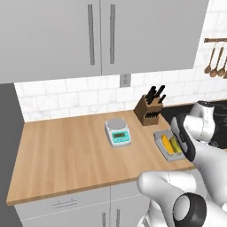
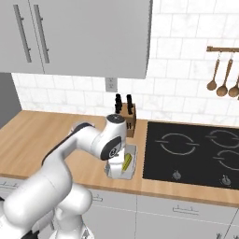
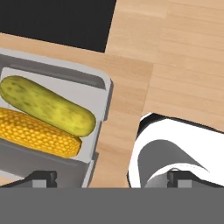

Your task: Take the meat container that has the fish and place it on the second highest rack of the freezer. Then take the vegetable container that has the cucumber and corn and place it on the highest rack of the freezer.

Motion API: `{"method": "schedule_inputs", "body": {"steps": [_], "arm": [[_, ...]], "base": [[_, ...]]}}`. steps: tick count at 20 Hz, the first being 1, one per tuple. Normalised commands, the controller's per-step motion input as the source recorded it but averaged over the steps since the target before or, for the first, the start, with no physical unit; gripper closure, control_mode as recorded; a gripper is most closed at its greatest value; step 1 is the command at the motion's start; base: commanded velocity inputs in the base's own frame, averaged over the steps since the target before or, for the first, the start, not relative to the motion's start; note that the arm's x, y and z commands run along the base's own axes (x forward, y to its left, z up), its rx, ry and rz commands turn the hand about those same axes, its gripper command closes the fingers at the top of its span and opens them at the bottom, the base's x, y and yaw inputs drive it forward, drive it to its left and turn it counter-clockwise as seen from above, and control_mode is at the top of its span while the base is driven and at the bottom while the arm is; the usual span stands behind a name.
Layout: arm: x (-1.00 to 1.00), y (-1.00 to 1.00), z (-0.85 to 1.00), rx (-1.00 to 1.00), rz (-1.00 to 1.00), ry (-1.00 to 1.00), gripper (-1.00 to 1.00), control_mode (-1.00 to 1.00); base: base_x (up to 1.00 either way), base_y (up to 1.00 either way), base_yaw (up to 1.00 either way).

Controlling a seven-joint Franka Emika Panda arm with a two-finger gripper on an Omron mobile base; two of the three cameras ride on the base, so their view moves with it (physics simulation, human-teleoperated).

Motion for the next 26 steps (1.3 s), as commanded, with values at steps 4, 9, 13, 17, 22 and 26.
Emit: {"method": "schedule_inputs", "body": {"steps": [4, 9, 13, 17, 22, 26], "arm": [[0.00, -0.03, -0.26, 0.00, -0.06, 0.00, -1.00, -1.00], [0.01, 0.00, -0.23, 0.00, -0.04, 0.00, -1.00, -1.00], [0.04, 0.00, -0.15, 0.00, -0.01, 0.00, -1.00, -1.00], [0.05, 0.00, -0.09, 0.00, 0.00, 0.01, -1.00, -1.00], [0.08, 0.00, -0.06, 0.00, 0.00, 0.00, -1.00, -1.00], [0.10, 0.00, 0.00, 0.00, 0.00, 0.00, -1.00, -1.00]], "base": [[0.00, 0.00, 0.00], [0.00, 0.00, 0.00], [0.00, 0.00, 0.00], [0.00, 0.00, 0.00], [0.00, 0.00, 0.00], [0.00, 0.00, 0.00]]}}
